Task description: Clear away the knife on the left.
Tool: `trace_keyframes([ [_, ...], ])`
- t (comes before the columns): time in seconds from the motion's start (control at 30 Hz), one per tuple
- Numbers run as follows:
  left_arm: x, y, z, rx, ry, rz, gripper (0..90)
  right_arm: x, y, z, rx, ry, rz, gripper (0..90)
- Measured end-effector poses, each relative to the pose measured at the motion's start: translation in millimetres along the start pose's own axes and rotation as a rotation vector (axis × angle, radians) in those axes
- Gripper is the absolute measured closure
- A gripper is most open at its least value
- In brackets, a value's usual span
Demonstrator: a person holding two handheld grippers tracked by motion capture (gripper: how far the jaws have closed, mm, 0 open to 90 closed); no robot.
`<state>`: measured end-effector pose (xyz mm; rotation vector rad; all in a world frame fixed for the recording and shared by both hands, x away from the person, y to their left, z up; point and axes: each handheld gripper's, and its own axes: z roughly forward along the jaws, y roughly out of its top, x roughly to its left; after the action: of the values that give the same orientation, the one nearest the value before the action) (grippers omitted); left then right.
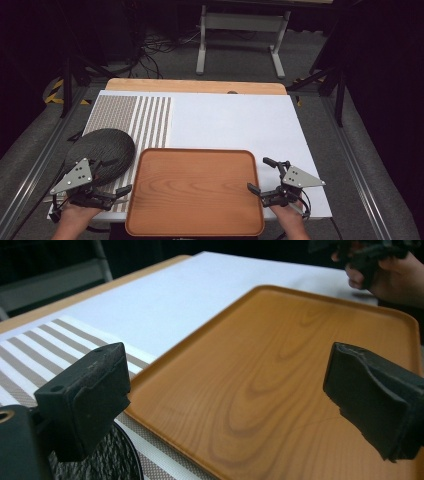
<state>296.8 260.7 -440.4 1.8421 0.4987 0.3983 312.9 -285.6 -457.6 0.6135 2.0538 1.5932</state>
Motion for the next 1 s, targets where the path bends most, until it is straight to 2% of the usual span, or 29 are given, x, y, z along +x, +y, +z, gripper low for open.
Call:
trace_keyframes([
  [0.07,-0.8,3.2,-2.3,0.028,0.005,0.032,6.0,0.0,0.0,0.0,0.000,0.002,0.001,1.9],
  [0.1,-0.2,4.7,-3.4,0.037,-0.007,0.040,6.9,0.1,0.2,0.0,-0.001,0.003,0.001,1.8],
  [0.3,3.5,12.4,-8.9,0.128,-0.054,0.067,9.3,0.5,0.5,0.2,-0.002,0.009,-0.001,1.8],
  [0.37,3.9,13.2,-10.1,0.137,-0.050,0.071,9.4,0.6,0.6,0.3,-0.002,0.010,-0.001,1.9],
  [0.53,6.3,16.1,-15.6,0.225,-0.055,0.095,9.8,0.6,0.6,0.3,-0.001,0.010,-0.002,1.9],
  [0.6,6.5,16.1,-16.4,0.235,-0.057,0.092,9.8,0.7,0.4,0.5,-0.001,0.012,-0.001,1.9],
  [0.63,7.9,16.6,-19.9,0.264,-0.054,0.099,9.9,0.9,0.3,1.0,0.001,0.014,-0.002,1.9],
  [0.8,10.2,16.5,-25.1,0.312,-0.049,0.108,10.7,1.0,0.5,1.5,0.005,0.017,-0.002,1.9],
  [0.83,11.5,16.3,-27.4,0.341,-0.049,0.116,11.1,1.2,0.5,1.7,0.005,0.016,-0.001,1.8],
  [1.0,14.6,16.6,-31.4,0.384,-0.062,0.124,14.1,1.1,0.5,1.8,0.005,0.019,-0.001,1.9],
])
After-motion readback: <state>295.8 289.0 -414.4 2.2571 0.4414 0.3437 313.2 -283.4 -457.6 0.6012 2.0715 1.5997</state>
